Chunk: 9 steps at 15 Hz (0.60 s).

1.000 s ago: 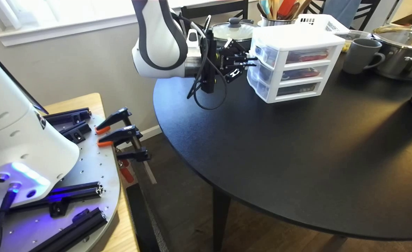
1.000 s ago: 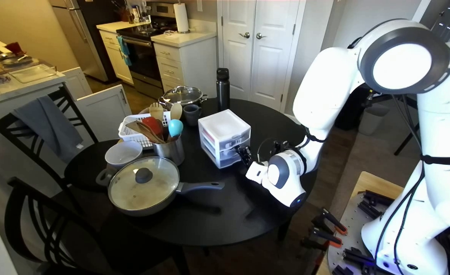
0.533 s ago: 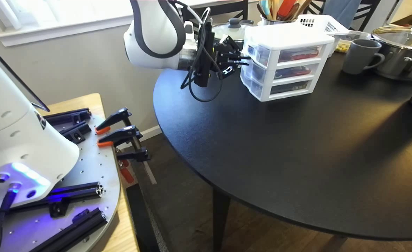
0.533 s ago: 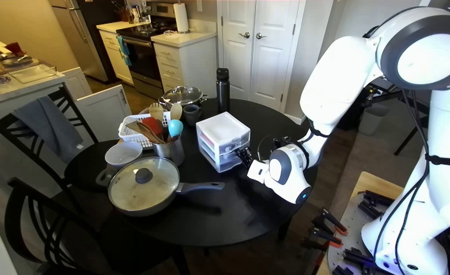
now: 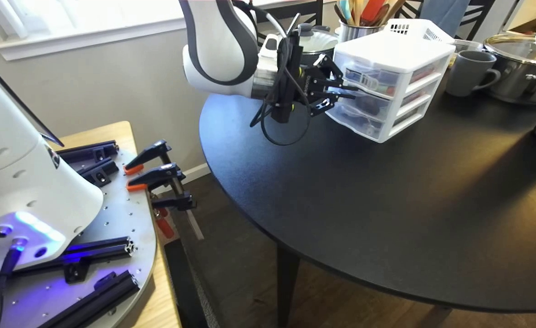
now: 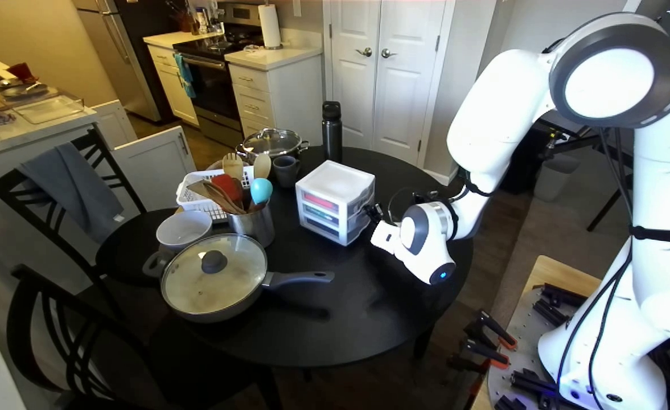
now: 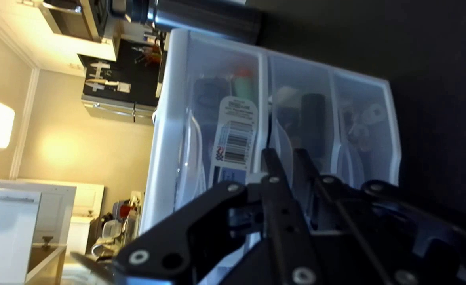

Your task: Open the middle drawer

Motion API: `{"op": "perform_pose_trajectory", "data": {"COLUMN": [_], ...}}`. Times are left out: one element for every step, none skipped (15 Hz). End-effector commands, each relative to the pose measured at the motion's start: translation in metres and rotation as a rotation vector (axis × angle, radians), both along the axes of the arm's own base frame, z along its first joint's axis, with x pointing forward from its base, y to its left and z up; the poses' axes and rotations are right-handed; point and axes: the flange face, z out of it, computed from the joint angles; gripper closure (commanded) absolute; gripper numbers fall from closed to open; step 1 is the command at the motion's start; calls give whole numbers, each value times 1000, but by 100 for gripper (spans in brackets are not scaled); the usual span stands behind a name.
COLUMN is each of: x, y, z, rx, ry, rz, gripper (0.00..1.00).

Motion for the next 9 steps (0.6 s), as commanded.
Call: {"op": "perform_pose_trajectory", "data": {"x": [23,29,33,32,30,26,22,20,20], "y": [-34,-37,-38,-36,-35,-33,-31,-31,-31], "z": [-3,-3,-2,-1,-1,1,3,4,3], "rx": [-69,-77,-86,-95,-100,-100,-96,-94,-97], "ry": [16,13,15,21,26,26,26,21,23], "rz": [-112,-125,-130,-132,-130,-121,-113,-112,-112], "gripper": [94,94,94,94,94,94,94,94,94]}}
